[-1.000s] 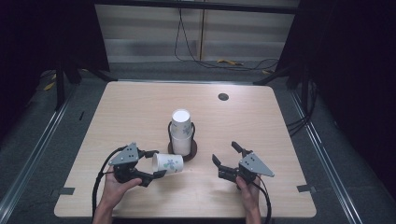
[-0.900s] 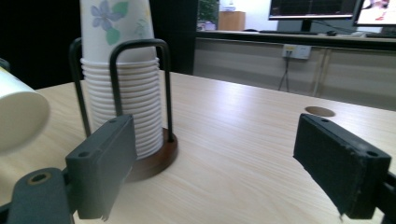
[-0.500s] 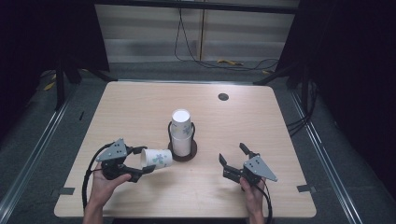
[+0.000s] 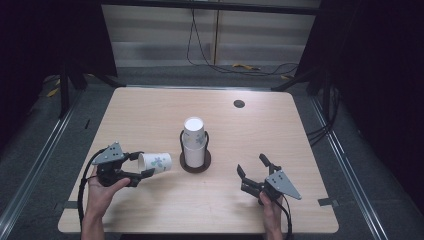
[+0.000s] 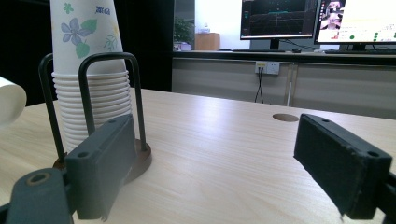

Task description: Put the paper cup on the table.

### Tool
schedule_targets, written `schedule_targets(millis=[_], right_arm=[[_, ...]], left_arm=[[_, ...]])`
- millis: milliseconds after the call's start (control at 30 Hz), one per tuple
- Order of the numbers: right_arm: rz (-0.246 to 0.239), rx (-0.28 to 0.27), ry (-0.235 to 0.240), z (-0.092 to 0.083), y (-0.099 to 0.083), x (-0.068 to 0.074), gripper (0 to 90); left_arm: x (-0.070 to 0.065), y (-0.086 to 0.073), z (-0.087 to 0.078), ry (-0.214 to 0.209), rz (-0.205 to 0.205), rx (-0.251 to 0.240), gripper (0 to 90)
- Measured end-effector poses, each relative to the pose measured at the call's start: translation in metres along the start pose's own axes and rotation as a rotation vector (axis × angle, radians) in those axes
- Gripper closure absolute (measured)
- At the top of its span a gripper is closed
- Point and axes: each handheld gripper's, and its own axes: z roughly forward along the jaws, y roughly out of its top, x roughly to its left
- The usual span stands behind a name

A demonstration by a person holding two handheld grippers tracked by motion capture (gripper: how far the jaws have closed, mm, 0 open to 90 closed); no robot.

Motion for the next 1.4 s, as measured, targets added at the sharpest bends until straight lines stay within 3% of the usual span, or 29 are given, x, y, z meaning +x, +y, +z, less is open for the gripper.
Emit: schedule_targets(millis=[100, 300, 367, 567, 700, 1033, 1400], right_arm=[[0.000, -0.001, -0.003, 0.000, 0.000, 0.000, 12.4], [-0.002, -0.002, -0.003, 0.000, 0.000, 0.000, 12.5], [-0.001, -0.003, 0.002, 0.000, 0.000, 0.000, 12.5], [-0.004, -0.003, -0.002, 0.000, 0.000, 0.000, 12.5], [-0.004, -0.003, -0.005, 0.000, 0.000, 0.000, 12.4], [-0.003, -0.005, -0.008, 0.000, 0.000, 0.000, 12.5], [-0.003, -0.004, -0.007, 0.000, 0.000, 0.000, 12.5]], left_arm=[[0.005, 0.003, 0.001, 0.037, 0.003, 0.040, 24.7], [0.007, 0.008, 0.005, 0.025, 0.001, 0.056, 24.4], [0.009, 0.012, 0.008, 0.044, 0.007, 0.085, 24.3], [0.013, 0.021, 0.012, 0.044, 0.012, 0.130, 24.2], [0.016, 0.030, 0.013, 0.071, 0.037, 0.185, 24.2], [0.023, 0.049, 0.014, 0.070, 0.051, 0.214, 24.1], [0.032, 0.064, 0.035, 0.077, 0.095, 0.376, 24.0]])
